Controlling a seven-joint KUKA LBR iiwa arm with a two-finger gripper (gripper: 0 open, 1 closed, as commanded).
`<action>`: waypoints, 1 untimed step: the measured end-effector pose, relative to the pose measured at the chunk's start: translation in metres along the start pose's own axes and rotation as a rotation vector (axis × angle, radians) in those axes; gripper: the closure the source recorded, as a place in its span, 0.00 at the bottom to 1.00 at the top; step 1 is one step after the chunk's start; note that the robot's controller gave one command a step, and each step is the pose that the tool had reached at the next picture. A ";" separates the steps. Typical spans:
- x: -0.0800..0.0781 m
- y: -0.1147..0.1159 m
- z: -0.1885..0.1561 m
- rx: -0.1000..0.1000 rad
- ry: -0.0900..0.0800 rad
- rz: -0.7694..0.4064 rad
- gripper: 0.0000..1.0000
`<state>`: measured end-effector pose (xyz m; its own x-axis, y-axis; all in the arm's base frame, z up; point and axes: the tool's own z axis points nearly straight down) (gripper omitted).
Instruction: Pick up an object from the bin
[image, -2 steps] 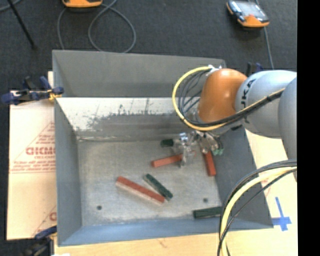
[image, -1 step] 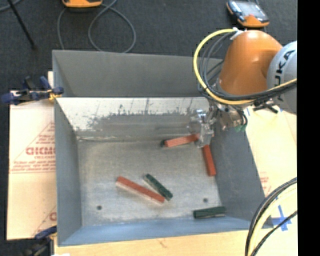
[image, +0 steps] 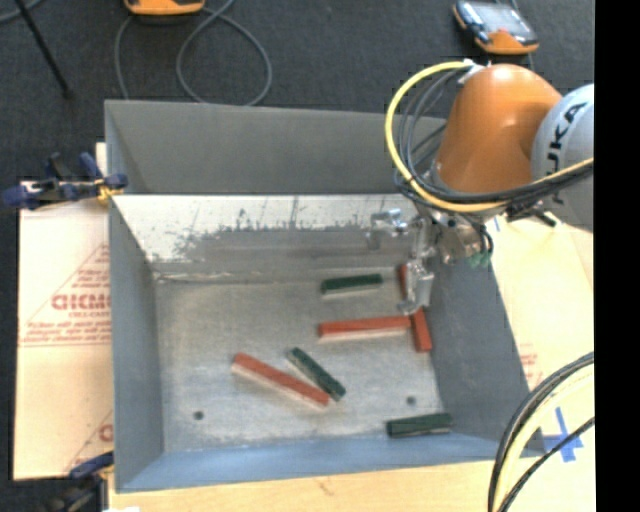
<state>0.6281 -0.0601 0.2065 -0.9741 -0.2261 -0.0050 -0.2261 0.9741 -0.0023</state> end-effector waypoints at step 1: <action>0.065 0.010 0.138 -0.001 0.000 -0.111 0.00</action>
Offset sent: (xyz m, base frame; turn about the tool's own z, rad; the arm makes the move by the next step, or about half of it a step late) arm -0.0648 -0.0038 -0.1365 -0.1133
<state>0.5637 -0.0650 0.0685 -0.9432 -0.3323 -0.0050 -0.3323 0.9432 -0.0024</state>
